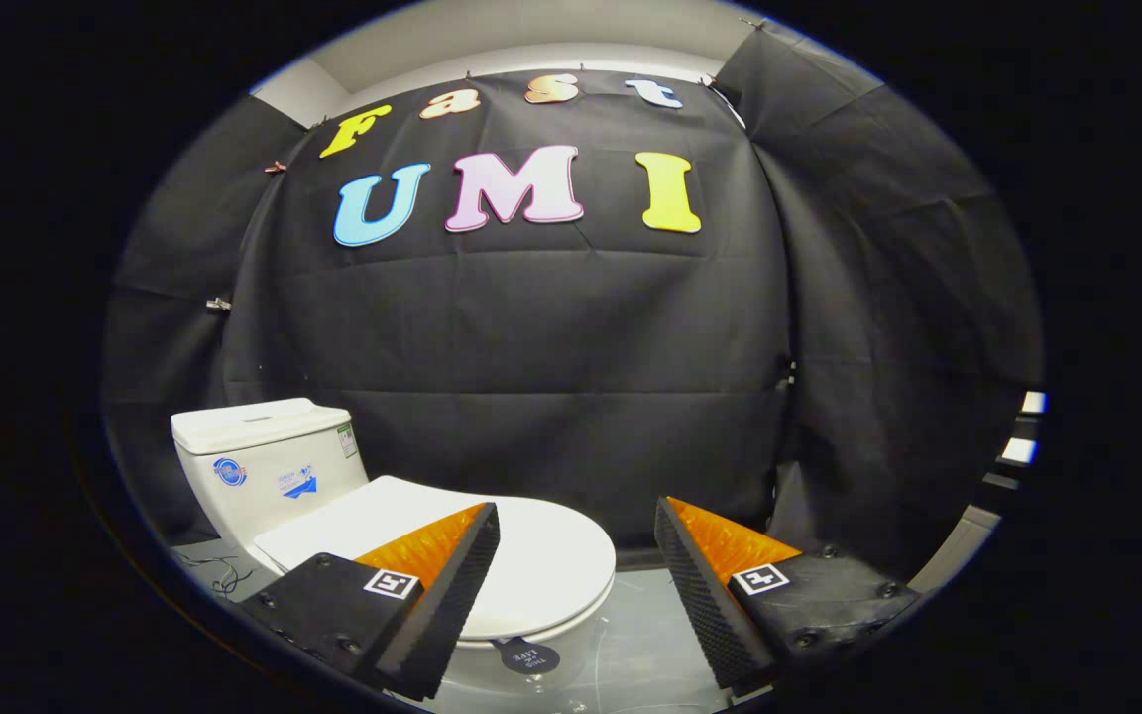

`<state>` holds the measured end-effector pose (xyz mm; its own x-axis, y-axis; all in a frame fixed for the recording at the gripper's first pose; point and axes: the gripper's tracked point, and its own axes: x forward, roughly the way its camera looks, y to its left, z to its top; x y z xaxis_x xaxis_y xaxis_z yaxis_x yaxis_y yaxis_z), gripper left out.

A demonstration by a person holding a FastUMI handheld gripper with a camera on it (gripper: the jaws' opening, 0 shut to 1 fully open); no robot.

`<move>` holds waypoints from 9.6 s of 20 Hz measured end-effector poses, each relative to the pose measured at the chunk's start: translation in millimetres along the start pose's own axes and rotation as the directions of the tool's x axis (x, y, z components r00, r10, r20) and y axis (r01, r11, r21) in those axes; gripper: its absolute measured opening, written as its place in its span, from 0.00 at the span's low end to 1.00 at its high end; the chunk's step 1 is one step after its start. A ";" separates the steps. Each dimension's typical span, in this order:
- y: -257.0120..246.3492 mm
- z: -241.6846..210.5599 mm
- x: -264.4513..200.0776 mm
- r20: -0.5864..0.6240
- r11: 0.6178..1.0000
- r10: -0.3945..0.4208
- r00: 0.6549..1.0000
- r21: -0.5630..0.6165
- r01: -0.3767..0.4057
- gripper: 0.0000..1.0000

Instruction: Open the toilet lid.

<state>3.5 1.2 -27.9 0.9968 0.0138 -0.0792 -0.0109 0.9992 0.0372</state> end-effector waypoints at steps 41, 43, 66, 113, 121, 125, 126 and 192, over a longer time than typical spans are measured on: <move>21.1 -187.6 3.4 -0.395 0.332 0.383 0.835 0.902 0.275 0.36; 19.5 -184.8 3.8 -0.385 0.301 0.387 0.838 0.912 0.280 0.21; 28.0 -160.4 3.9 -0.389 0.370 0.388 0.836 0.896 0.245 0.05; 223.5 113.4 16.6 -0.446 0.964 0.051 0.894 0.255 0.073 0.05; 290.8 140.8 19.7 -0.426 0.991 -0.036 0.904 0.100 0.087 0.05; 319.5 149.2 21.0 -0.416 0.995 -0.073 0.907 0.038 0.098 0.05; 325.5 150.9 20.8 -0.412 0.994 -0.085 0.907 0.021 0.103 0.05; 520.3 162.4 -5.9 -0.353 0.988 0.099 0.930 -0.078 -0.134 0.99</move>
<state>4.8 515.1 153.7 0.8983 0.1244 -0.4215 -0.1508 0.9881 -0.0298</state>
